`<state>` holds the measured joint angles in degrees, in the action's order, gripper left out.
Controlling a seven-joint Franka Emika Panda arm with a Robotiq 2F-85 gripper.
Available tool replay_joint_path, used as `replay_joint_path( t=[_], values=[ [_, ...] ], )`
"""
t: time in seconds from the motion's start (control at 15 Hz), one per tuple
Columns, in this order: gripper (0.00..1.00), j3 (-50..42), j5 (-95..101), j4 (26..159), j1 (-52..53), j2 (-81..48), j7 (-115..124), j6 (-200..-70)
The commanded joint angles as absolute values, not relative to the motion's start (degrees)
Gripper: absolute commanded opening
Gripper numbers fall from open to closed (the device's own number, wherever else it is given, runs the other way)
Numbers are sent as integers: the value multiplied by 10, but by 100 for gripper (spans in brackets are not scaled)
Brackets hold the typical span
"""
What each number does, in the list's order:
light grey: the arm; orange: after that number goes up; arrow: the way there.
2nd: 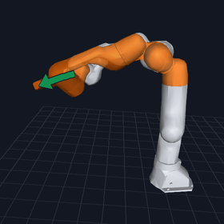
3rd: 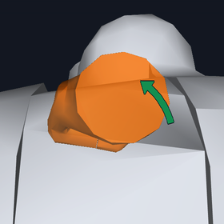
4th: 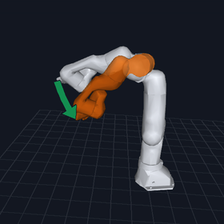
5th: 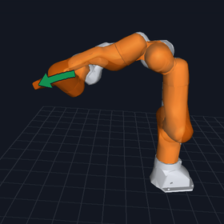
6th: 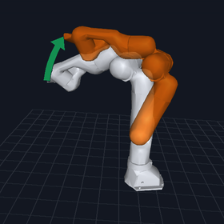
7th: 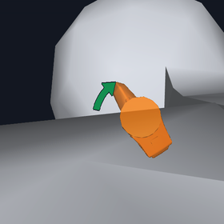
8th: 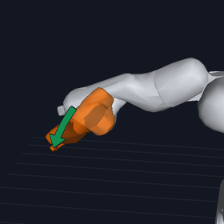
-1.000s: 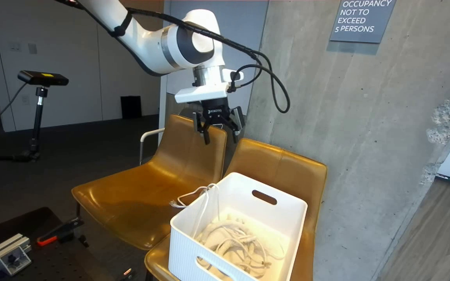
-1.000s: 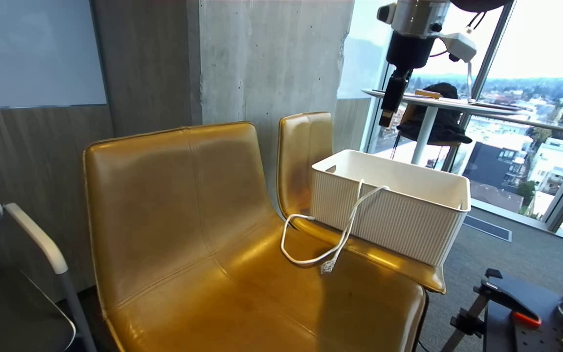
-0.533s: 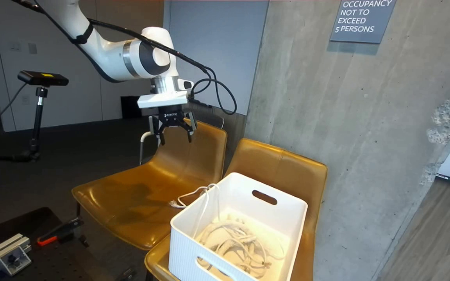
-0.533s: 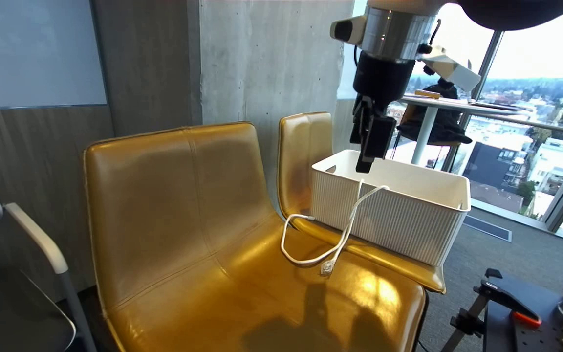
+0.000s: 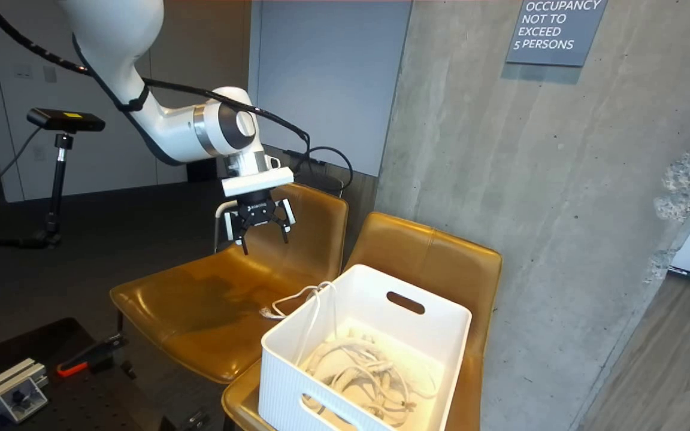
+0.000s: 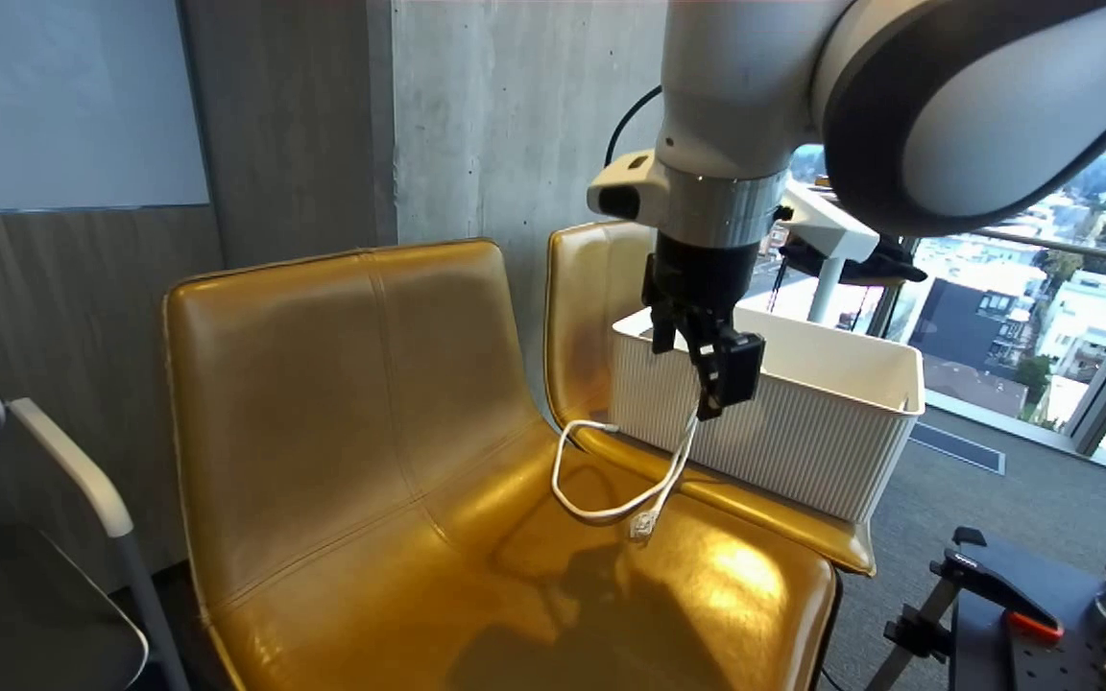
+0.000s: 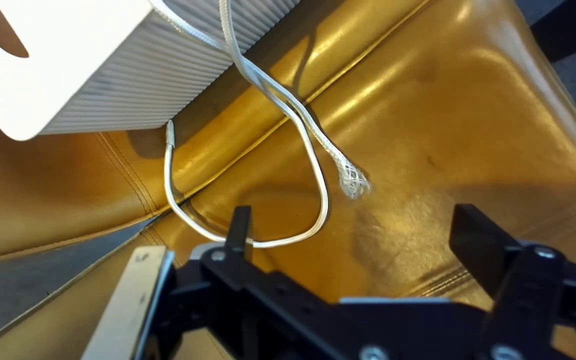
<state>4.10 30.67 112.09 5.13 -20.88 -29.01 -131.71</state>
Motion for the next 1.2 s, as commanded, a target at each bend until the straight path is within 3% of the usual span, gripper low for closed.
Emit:
replay_joint_path(
  t=[0.0,0.6,1.13],
  values=[
    [100,30,387,1065,67,-276,-325,-1301],
    [100,-14,613,1003,52,-358,-360,-1296],
    [100,-7,661,1009,30,-375,-356,-1282]
  ],
)
